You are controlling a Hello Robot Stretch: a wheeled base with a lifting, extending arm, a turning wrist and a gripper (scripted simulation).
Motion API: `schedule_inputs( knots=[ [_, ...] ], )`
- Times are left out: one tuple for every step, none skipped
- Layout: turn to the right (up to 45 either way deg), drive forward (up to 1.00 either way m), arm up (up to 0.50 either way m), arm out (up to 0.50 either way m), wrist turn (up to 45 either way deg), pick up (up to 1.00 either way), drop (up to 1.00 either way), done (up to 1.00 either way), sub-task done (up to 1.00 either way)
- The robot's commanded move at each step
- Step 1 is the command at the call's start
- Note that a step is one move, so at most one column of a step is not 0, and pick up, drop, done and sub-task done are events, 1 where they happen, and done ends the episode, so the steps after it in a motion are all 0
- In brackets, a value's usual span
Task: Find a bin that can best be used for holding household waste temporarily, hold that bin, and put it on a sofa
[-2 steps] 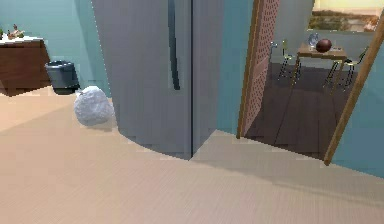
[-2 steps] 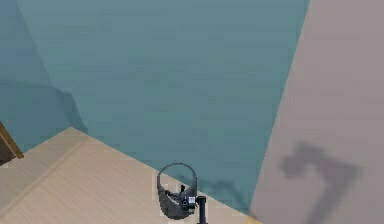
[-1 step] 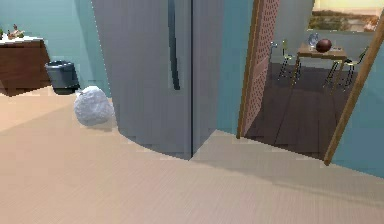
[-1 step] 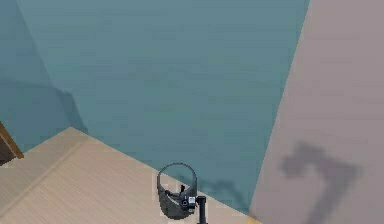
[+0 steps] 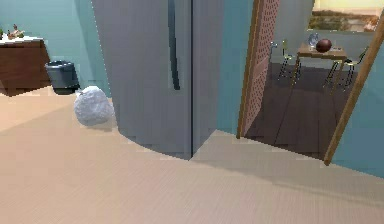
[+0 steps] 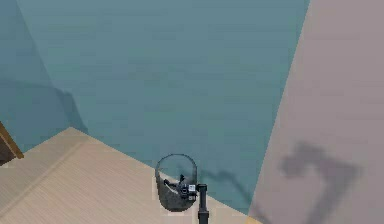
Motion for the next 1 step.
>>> schedule_inputs(
  knots=[
    [0.0, 0.0, 0.5, 0.0, 0.0, 0.0, 0.0, 0.0, 0.0]
  ],
)
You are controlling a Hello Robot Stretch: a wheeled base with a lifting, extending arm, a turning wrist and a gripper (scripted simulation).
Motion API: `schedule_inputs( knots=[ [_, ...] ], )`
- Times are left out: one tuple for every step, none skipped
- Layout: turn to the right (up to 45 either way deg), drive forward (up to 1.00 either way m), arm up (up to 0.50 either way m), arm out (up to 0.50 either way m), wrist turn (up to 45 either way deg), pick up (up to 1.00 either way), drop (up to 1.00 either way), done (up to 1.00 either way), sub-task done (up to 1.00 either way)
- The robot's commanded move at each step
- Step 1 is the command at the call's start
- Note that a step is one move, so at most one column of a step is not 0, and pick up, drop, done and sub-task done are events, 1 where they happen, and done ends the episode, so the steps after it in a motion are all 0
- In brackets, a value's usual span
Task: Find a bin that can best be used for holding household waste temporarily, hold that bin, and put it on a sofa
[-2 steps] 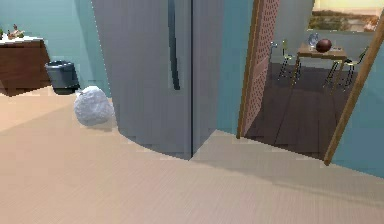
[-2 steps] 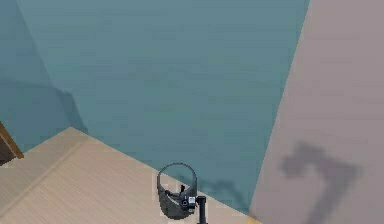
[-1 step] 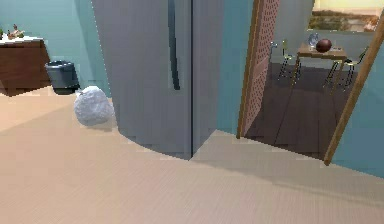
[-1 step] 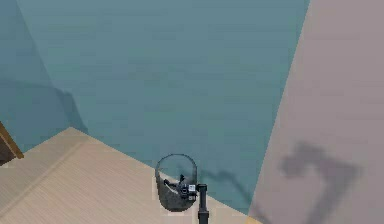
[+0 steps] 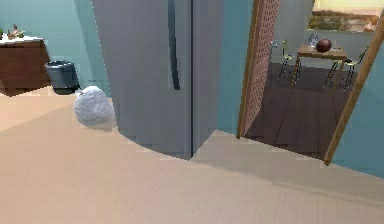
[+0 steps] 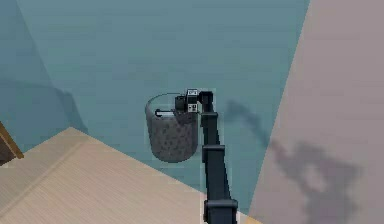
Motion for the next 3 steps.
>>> schedule_inputs(
  knots=[
    [0.0, 0.0, 0.18, 0.0, 0.0, 0.0, 0.0, 0.0, 0.0],
    [0.0, 0.0, 0.0, 0.0, -45.0, 0.0, 0.0, 0.0, 0.0],
    [0.0, 0.0, 0.0, 0.0, -45.0, 0.0, 0.0, 0.0, 0.0]
  ],
)
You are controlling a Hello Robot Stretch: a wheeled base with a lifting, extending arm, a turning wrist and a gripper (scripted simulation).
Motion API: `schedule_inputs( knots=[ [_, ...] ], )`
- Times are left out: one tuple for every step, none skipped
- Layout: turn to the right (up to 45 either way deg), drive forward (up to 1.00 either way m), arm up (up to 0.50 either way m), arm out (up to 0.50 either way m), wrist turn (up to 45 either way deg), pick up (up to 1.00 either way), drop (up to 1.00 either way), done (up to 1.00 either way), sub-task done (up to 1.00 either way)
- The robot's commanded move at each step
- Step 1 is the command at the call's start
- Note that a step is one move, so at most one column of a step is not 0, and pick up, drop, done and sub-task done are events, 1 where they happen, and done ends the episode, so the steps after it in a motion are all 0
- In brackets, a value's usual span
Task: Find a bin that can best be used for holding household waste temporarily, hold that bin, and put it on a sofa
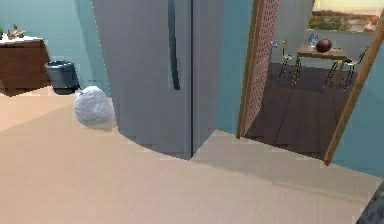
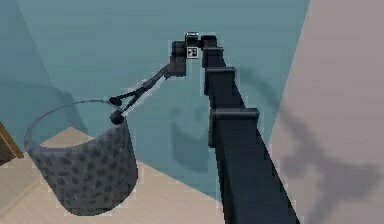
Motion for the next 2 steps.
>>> schedule_inputs(
  knots=[
    [0.0, 0.0, 0.0, 0.0, -18.0, 0.0, 0.0, 0.0, 0.0],
    [0.0, 0.0, 0.0, -0.46, 0.0, 0.0, 0.0, 0.0, 0.0]
  ],
)
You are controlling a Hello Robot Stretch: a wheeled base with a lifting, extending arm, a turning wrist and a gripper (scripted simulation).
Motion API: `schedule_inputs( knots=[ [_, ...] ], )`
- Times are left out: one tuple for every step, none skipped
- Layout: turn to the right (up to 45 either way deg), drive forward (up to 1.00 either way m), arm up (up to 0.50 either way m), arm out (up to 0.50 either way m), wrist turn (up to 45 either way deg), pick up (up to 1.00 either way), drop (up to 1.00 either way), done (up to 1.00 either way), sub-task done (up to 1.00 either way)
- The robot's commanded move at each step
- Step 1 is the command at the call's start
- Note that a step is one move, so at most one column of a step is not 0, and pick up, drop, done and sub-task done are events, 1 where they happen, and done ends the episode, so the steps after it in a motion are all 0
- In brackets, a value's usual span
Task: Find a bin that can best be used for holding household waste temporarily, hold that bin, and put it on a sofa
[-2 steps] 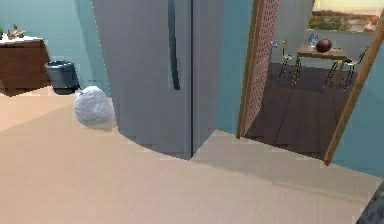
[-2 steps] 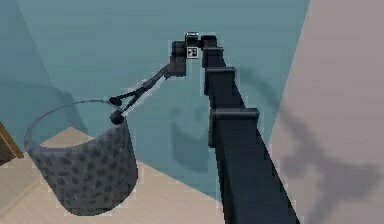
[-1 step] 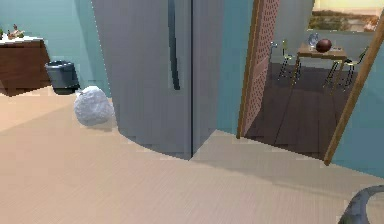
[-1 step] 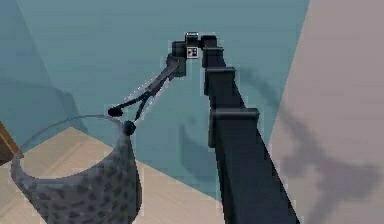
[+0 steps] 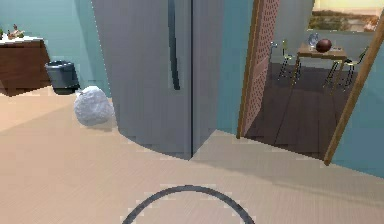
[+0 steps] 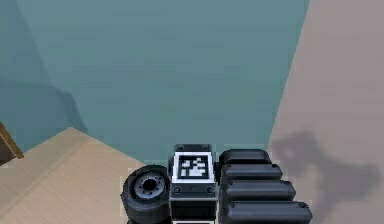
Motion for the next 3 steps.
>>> schedule_inputs(
  knots=[
    [-45.0, 0.0, 0.0, 0.0, 0.0, 0.0, 0.0, 0.0, 0.0],
    [-45.0, 0.0, 0.0, 0.0, 0.0, 0.0, 0.0, 0.0, 0.0],
    [-30.0, 0.0, 0.0, 0.0, 0.0, 0.0, 0.0, 0.0, 0.0]
  ],
)
